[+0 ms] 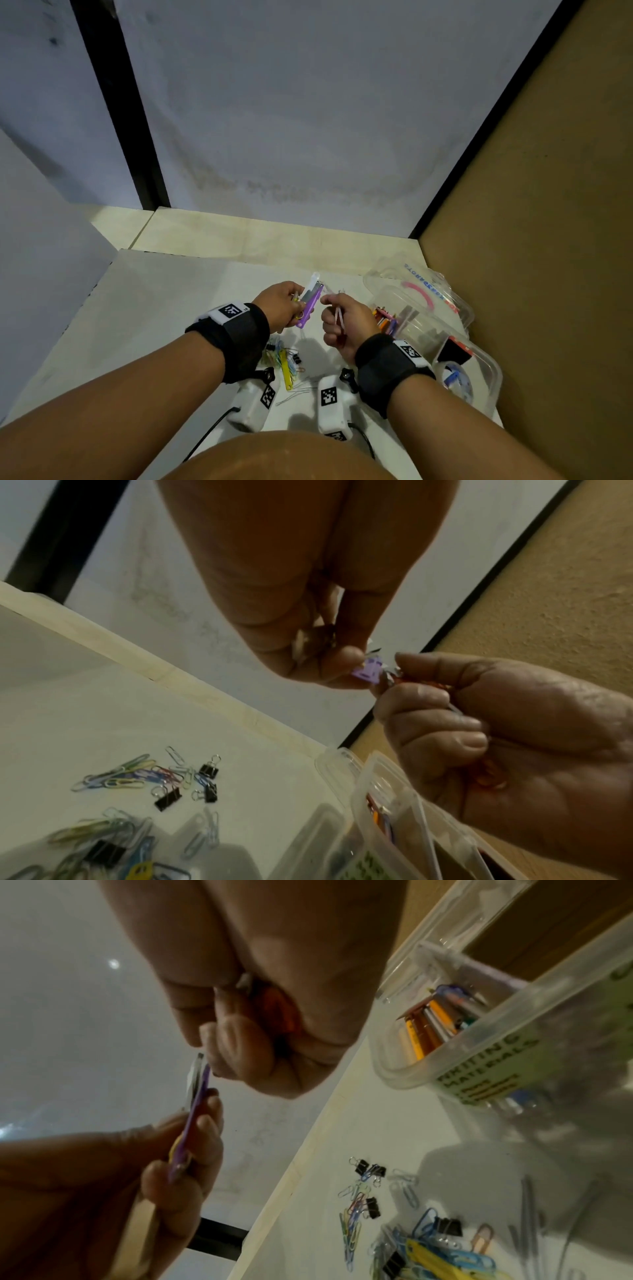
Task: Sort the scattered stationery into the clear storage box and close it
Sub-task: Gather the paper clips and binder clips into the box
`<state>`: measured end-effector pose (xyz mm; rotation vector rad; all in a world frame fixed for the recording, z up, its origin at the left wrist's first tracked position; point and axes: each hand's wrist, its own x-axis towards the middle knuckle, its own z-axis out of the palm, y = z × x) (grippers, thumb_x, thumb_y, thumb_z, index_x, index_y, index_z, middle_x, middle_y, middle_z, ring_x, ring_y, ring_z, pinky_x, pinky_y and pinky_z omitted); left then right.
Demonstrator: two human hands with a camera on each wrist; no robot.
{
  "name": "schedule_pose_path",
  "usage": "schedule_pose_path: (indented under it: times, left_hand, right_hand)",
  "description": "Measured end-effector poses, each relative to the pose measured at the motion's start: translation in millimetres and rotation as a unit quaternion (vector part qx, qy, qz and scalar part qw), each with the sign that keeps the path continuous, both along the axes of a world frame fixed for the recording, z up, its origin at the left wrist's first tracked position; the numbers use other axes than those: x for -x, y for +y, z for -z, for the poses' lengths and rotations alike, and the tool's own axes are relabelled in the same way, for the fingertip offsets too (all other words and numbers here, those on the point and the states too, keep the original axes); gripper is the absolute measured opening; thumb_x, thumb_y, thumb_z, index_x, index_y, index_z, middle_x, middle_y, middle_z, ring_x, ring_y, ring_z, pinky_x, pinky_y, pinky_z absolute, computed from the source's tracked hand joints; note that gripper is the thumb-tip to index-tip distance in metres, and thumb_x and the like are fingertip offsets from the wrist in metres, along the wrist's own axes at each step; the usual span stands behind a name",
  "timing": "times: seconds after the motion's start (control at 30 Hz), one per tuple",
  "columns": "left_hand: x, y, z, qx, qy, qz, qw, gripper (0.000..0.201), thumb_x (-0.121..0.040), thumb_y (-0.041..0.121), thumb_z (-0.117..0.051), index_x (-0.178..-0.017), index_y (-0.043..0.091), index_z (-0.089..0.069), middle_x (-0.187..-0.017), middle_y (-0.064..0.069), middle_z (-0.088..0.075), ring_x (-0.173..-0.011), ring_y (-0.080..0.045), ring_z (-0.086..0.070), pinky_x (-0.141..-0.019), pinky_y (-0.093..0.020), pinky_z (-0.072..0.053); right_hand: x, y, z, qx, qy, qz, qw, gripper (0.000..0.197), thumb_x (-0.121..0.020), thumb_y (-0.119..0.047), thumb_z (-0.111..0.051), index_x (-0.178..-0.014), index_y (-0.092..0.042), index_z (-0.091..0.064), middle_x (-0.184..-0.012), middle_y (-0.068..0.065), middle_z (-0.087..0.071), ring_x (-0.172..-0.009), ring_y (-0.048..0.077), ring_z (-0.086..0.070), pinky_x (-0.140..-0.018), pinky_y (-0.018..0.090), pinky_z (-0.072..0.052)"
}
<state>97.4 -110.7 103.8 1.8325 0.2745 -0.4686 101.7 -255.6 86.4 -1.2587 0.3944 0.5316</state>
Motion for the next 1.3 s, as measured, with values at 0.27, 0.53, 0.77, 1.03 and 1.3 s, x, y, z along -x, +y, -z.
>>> schedule_pose_path:
  times: [0.27,0.53,0.77,1.03,1.3]
  left_hand:
    - [1,-31,7,-0.023,0.020,0.034,0.999,0.017,-0.092,0.000,-0.041,-0.086,0.011,-0.053,-0.068,-0.006,-0.058,-0.052,-0.017,-0.045,-0.049,-0.024,-0.032]
    - [-11,-47,16,0.072,0.052,-0.112,0.990,0.026,-0.095,0.000,-0.026,-0.076,0.010,-0.042,-0.067,-0.010,-0.040,-0.049,-0.018,-0.038,-0.044,-0.020,-0.031]
    - [-11,-57,14,0.110,0.048,-0.095,0.988,0.022,-0.101,0.012,-0.031,-0.083,0.009,-0.044,-0.066,-0.005,-0.038,-0.048,-0.013,-0.031,-0.043,-0.019,-0.025]
    - [-8,-58,13,0.092,0.015,-0.043,0.995,0.041,-0.092,0.048,-0.048,-0.082,0.009,-0.053,-0.054,0.002,-0.028,-0.036,-0.008,-0.022,-0.036,-0.015,-0.018]
    - [-11,-53,19,0.093,0.011,-0.033,0.995,0.030,-0.085,0.019,-0.068,-0.066,0.014,-0.046,-0.044,0.002,-0.030,-0.031,-0.011,-0.024,-0.036,-0.016,-0.020]
  right_hand:
    - [9,-30,16,0.024,-0.016,0.006,1.000,0.022,-0.100,-0.026,-0.040,-0.100,-0.013,-0.058,-0.057,0.001,-0.043,-0.040,0.009,-0.028,-0.044,0.022,-0.023]
    - [17,-65,21,-0.065,0.016,-0.041,0.997,0.023,-0.099,-0.025,-0.040,-0.101,-0.011,-0.057,-0.053,0.002,-0.044,-0.034,0.008,-0.025,-0.038,0.015,-0.023]
    - [18,-72,13,-0.100,0.009,-0.091,0.991,0.024,-0.098,-0.021,-0.039,-0.098,-0.009,-0.059,-0.052,0.002,-0.046,-0.033,0.007,-0.026,-0.037,0.015,-0.023]
    - [15,-74,11,-0.068,-0.005,-0.118,0.991,0.021,-0.098,-0.020,-0.041,-0.093,-0.008,-0.059,-0.052,0.003,-0.044,-0.034,0.007,-0.026,-0.037,0.016,-0.023]
    - [14,-70,15,-0.036,-0.022,-0.151,0.988,0.016,-0.095,-0.020,-0.048,-0.094,-0.009,-0.060,-0.054,0.000,-0.045,-0.037,0.007,-0.029,-0.038,0.018,-0.026]
